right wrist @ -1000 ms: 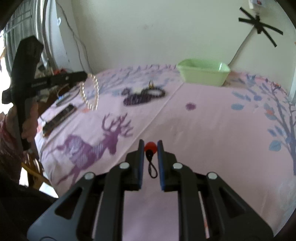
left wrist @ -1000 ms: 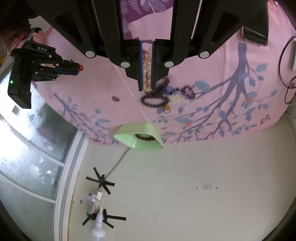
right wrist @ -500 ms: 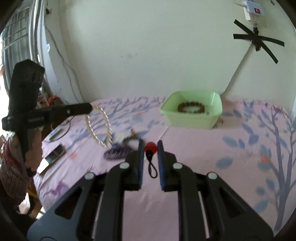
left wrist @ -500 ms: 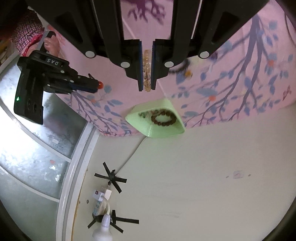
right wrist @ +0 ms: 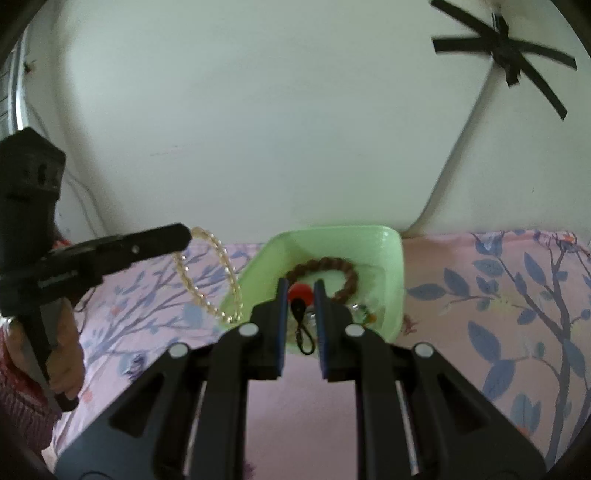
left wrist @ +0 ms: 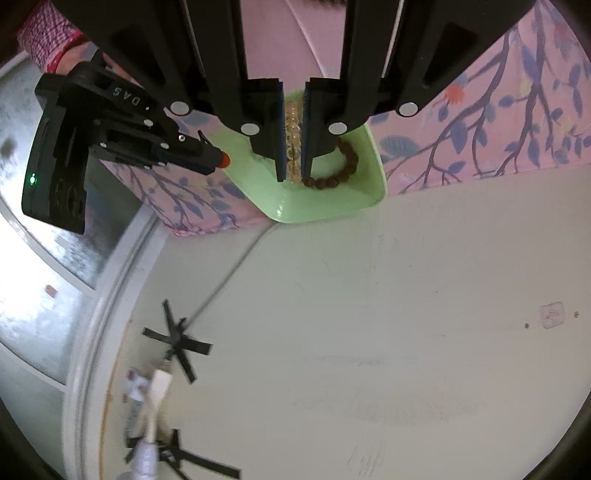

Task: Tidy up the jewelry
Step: 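Carry the red charm and gold strand into the tray with both grippers, then open both grippers to release the charm and strand in the tray, then move both tools back toward the dark bead bracelets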

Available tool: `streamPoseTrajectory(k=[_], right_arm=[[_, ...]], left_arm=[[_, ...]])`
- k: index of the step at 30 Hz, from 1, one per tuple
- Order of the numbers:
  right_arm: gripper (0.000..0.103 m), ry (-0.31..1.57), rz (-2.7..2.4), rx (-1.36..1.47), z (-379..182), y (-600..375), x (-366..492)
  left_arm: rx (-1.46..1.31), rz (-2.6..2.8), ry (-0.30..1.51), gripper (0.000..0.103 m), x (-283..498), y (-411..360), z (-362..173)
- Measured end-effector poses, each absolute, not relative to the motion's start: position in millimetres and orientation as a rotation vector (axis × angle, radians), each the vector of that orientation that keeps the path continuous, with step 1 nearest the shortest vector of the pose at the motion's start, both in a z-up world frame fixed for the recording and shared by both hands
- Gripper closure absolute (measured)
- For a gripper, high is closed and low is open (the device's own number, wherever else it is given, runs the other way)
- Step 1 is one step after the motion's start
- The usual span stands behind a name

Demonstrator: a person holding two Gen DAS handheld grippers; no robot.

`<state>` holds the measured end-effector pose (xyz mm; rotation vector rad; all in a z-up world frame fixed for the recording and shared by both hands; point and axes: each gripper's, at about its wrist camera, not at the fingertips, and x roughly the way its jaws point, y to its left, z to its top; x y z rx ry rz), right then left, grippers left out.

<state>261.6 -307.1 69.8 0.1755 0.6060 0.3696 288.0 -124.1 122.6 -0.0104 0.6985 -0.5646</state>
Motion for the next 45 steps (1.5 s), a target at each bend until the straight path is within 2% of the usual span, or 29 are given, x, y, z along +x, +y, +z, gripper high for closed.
streamPoseTrajectory(k=[16,18,19,20,21,38,45], right_arm=[[0.089,0.654,0.352,0.171,47.1,-309.0,289.2],[0.081,0.655,0.355,0.177,46.8,-309.8,289.0],[0.064,0.645,0.345,0.177,46.9,-310.9,287.8],[0.051,0.626,0.334,0.175,47.8,-311.9,285.7],[0.049,0.611,0.333,0.171,49.4,-311.9,283.7],[0.049,0.559,0.341,0.152,60.1,-307.9,264.9],[0.049,0.567,0.384,0.167,71.6,-296.4,239.4]], left_arm=[[0.093,-0.477,0.739,0.103,311.7,-146.8,81.7],[0.101,-0.468,0.731,0.103,310.7,-146.8,82.3],[0.103,-0.466,0.731,0.103,310.6,-147.0,82.9],[0.106,-0.461,0.732,0.103,310.6,-147.3,83.6],[0.11,-0.458,0.733,0.103,310.2,-147.5,84.2],[0.167,-0.403,0.727,0.103,289.1,-139.0,84.6],[0.114,-0.367,0.738,0.103,254.5,-88.5,90.7]])
